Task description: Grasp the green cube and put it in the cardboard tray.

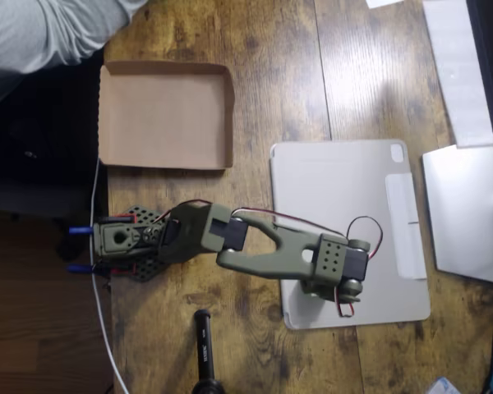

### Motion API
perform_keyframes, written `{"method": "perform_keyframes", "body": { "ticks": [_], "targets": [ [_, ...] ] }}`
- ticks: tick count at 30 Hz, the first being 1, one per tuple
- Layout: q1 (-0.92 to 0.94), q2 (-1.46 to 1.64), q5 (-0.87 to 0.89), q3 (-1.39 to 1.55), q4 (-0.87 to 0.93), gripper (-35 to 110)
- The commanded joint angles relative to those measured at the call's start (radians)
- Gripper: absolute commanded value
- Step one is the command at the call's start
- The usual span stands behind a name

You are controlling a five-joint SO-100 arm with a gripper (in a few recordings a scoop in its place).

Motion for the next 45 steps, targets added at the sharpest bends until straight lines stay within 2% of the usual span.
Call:
{"method": "perform_keyframes", "body": {
  "ticks": [1,7,15,23,27,30,39,42,45],
  "targets": [
    [0.018,0.052,-0.015,0.072,-0.048,23],
    [0.009,0.083,-0.003,0.189,-0.176,25],
    [0.000,0.098,0.000,0.175,-0.175,25],
    [0.002,0.094,-0.025,0.284,-0.261,23],
    [0.008,0.095,-0.023,0.324,-0.287,6],
    [0.006,0.095,-0.025,0.350,-0.305,0],
    [0.017,0.118,-0.044,0.402,-0.351,0],
    [0.017,0.118,-0.067,0.417,-0.362,12],
    [0.017,0.124,-0.075,0.426,-0.380,16]
  ]
}}
